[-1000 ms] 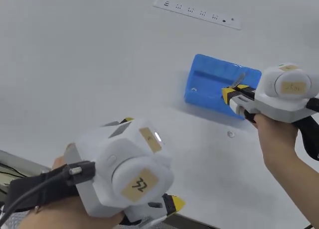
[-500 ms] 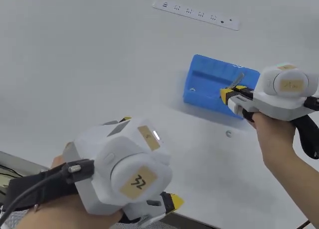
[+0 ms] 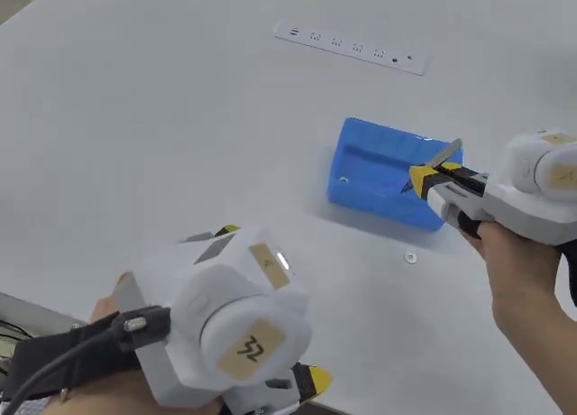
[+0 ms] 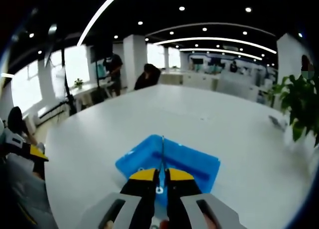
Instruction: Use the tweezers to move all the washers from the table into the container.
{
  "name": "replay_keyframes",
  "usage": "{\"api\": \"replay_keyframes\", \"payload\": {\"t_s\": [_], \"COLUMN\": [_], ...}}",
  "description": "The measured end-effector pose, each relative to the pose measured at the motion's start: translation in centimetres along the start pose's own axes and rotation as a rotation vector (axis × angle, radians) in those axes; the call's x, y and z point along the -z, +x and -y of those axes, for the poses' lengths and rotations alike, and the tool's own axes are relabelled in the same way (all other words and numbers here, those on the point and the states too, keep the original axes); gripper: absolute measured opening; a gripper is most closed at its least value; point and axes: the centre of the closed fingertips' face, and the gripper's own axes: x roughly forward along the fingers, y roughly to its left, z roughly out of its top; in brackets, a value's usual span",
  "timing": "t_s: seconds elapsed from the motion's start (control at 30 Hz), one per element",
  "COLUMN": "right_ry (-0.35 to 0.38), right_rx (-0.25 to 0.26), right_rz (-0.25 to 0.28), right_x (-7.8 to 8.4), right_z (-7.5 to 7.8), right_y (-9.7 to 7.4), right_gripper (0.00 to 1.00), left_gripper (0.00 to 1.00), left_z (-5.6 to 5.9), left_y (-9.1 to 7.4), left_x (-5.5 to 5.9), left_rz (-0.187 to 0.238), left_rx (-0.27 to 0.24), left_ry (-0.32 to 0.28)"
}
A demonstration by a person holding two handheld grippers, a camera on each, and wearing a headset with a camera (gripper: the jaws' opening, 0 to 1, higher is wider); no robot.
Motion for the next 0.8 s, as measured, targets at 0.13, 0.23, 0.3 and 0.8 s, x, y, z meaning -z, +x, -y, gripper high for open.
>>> {"api": "replay_keyframes", "payload": {"t_s": [0.13, 0.23, 0.3, 0.8], "right_ry": [-0.005, 0.001, 0.016, 0.045], "right_rx": [0.004, 0.012, 0.018, 0.018], "right_rz": [-0.004, -0.006, -0.003, -0.016], "right_x": [0.4, 0.6, 0.6, 2.2], "right_z": [0.0, 0.1, 0.1, -0.7], "right_y": [-1.4, -2.0, -2.4, -5.0], "right_gripper": [0.04, 0.04, 0.04, 0.04], "left_gripper": [0.95, 0.95, 0.95, 0.95], "left_z": [-0.1, 0.1, 0.2, 0.7], "left_y": [0.0, 0.1, 0.1, 0.2], "left_x": [0.0, -0.1, -0.1, -0.3], "left_rz": [0.0, -0.001, 0.0, 0.002], "left_rx": [0.0, 0.003, 0.005, 0.014], "left_ry": [0.002, 0.01, 0.014, 0.023]}}
